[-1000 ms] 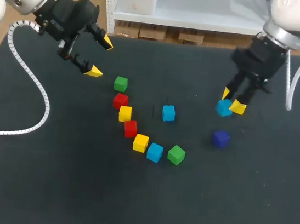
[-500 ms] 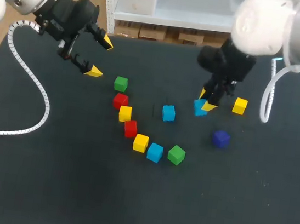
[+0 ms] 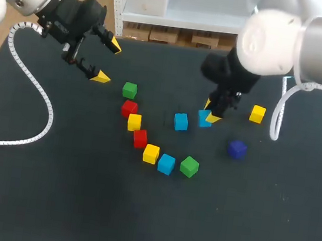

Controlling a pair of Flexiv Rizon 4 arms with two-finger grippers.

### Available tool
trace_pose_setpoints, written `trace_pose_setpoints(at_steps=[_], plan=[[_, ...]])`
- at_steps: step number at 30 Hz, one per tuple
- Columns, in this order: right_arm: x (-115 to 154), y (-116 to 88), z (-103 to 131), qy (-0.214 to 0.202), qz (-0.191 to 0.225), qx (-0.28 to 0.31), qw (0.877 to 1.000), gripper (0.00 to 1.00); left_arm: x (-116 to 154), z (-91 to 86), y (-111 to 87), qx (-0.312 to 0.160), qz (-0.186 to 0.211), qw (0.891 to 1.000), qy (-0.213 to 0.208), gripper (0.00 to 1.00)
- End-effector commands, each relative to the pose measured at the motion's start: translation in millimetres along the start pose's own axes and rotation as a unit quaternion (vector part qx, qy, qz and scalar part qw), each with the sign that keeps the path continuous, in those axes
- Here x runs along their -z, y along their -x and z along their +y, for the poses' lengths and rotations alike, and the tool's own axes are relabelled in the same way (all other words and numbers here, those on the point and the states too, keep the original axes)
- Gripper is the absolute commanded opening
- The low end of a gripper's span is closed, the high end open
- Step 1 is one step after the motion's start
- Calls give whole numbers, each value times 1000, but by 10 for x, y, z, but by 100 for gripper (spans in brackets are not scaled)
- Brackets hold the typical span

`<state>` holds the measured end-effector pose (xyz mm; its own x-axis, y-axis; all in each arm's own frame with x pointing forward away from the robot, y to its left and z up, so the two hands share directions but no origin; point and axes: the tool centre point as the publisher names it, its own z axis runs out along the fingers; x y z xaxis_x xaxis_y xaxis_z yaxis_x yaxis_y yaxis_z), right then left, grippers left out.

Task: Place the blue cubes, place green cubes on the blue cubes, place the yellow cubes on the green cubes, then place the red cubes on the yellow cubes, and place purple cube on the red cubes.

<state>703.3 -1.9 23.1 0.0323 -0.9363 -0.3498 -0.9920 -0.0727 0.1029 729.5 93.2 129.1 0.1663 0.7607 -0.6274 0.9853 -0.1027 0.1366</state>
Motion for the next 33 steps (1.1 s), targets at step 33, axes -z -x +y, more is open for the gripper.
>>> trace_pose_setpoints(at_steps=[33], plan=[[-159,56,-93,-37,-27,9,999,0,-1,21,-5,0,0,1000,-2,100]])
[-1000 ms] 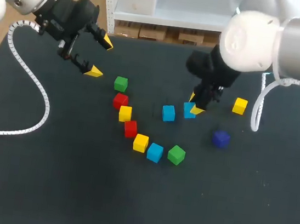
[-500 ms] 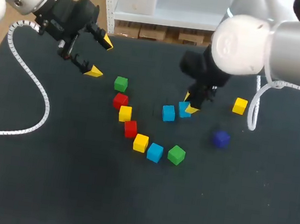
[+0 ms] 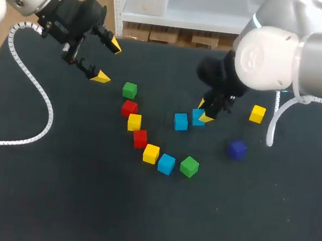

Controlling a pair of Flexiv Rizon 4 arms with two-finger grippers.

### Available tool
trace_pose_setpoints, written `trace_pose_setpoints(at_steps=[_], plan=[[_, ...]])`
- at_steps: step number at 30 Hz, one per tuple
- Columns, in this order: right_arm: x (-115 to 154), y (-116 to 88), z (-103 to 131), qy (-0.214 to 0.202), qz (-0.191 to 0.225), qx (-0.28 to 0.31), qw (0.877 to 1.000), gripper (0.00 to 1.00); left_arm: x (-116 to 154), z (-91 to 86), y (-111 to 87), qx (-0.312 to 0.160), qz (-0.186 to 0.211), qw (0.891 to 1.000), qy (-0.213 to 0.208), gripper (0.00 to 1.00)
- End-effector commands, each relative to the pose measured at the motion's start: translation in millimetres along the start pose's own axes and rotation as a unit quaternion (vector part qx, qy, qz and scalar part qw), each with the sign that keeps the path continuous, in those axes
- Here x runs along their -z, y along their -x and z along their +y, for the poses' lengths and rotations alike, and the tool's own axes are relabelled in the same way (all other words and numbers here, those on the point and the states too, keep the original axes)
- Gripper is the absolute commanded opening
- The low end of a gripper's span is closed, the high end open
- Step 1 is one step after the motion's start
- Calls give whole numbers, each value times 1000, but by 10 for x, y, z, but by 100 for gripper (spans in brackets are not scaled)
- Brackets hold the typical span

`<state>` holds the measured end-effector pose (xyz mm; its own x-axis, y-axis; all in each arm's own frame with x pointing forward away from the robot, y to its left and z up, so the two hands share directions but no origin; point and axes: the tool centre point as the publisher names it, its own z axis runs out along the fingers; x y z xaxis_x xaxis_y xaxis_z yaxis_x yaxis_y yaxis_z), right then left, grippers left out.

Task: Place the blue cubes, place green cubes on the blue cubes, place the yellow cubes on the green cubes, then place the red cubes on the yellow cubes, and place purple cube on the red cubes.

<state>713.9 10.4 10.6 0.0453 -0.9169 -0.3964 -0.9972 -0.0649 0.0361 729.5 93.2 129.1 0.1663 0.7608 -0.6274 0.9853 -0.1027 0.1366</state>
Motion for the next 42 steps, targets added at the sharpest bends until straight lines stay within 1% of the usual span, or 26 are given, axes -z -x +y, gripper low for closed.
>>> trace_pose_setpoints(at_steps=[1,24,42], plan=[[-15,-12,38,-5,-3,0,1000,0,-1,21,-5,0,0,1000,-2,100],[-87,-20,114,-5,-10,0,1000,0,-1,21,-5,0,0,1000,-2,100],[-93,-53,134,-7,-7,-4,1000,0,-1,21,-5,0,0,1000,-2,100]])
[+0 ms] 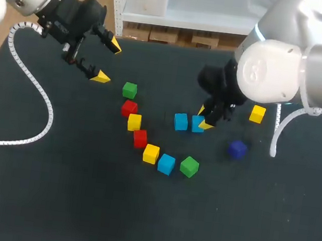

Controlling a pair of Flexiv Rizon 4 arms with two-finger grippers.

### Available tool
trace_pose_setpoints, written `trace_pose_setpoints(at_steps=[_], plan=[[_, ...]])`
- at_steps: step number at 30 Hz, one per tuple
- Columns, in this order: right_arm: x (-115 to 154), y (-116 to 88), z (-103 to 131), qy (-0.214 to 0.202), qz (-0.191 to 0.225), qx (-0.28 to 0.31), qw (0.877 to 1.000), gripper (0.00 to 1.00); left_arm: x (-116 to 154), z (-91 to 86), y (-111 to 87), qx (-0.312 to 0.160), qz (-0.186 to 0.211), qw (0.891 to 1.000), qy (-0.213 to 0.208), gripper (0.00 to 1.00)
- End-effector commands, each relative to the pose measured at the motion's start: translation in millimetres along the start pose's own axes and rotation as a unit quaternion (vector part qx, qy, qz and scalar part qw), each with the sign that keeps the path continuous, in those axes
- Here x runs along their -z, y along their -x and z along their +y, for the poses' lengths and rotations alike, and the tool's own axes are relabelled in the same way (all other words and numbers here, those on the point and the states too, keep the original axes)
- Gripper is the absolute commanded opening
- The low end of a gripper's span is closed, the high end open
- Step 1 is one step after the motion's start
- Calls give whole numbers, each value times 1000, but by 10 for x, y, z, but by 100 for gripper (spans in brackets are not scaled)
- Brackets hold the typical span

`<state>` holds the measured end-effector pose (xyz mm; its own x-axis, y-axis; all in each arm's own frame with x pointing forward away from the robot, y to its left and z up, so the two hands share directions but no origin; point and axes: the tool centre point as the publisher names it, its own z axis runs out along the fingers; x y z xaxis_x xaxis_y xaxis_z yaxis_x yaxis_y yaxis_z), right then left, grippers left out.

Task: Place the blue cubes, place green cubes on the blue cubes, place the yellow cubes on the green cubes, then place the red cubes on the yellow cubes, and place purple cube on the red cubes.

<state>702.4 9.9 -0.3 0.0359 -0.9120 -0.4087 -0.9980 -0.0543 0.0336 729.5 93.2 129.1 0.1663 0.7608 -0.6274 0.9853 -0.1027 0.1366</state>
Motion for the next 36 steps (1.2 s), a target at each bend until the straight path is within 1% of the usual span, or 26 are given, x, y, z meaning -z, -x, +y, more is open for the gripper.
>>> trace_pose_setpoints(at_steps=[1,36], plan=[[12,-12,21,-4,-1,0,1000,0,-1,21,-5,0,0,1000,-2,100],[-8,-9,-23,-3,-5,2,1000,0,-1,21,-5,0,0,1000,-2,100]])
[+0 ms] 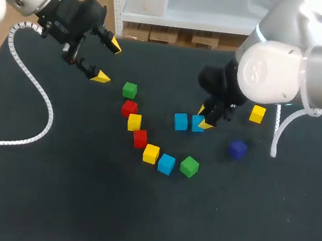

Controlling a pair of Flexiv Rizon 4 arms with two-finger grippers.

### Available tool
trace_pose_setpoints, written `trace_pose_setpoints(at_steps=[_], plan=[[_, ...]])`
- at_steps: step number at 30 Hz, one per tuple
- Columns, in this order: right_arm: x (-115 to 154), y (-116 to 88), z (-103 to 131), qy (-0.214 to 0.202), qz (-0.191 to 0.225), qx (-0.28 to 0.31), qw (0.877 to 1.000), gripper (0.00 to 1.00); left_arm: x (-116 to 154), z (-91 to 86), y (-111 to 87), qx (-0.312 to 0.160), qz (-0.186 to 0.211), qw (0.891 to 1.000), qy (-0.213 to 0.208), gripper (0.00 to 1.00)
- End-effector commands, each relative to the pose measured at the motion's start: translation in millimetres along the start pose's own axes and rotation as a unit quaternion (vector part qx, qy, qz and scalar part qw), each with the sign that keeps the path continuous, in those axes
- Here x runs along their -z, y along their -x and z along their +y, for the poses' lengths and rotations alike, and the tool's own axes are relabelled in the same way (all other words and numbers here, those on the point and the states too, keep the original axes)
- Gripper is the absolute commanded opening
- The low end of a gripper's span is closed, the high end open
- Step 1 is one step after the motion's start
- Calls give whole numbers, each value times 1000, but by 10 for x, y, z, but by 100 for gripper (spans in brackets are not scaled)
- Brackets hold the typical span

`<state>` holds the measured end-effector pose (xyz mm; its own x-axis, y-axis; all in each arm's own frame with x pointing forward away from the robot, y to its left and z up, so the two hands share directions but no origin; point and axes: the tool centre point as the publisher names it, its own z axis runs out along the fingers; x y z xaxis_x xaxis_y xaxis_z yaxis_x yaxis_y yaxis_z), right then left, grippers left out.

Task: Place the blue cubes, place green cubes on the blue cubes, place the yellow cubes on the green cubes, then place the red cubes on the yellow cubes, and place purple cube on the red cubes.

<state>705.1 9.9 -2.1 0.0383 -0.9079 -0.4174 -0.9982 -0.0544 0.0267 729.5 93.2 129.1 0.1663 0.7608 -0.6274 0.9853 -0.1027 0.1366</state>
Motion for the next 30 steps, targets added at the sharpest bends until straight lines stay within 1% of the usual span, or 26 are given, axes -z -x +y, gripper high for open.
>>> trace_pose_setpoints(at_steps=[1,15,17,18,20,23,25,30], plan=[[7,-1,5,1,0,1,1000,0,-1,21,-5,0,0,1000,-2,100],[1,-2,-5,3,0,0,1000,0,-1,21,-5,0,0,1000,-2,100],[1,-2,-5,4,1,0,1000,4,-1,21,-5,0,0,1000,-2,100],[1,-2,-6,5,1,0,1000,9,-1,21,-5,0,0,1000,-2,100],[0,-1,-7,6,1,-1,1000,22,-1,21,-5,0,0,1000,-2,100],[-4,-1,-11,7,1,-1,1000,34,-1,21,-5,0,0,1000,-2,100],[-9,1,-13,8,1,-1,1000,37,-1,21,-5,0,0,1000,-2,100],[-12,7,-14,8,2,0,1000,38,-1,21,-5,0,0,1000,-2,100]])
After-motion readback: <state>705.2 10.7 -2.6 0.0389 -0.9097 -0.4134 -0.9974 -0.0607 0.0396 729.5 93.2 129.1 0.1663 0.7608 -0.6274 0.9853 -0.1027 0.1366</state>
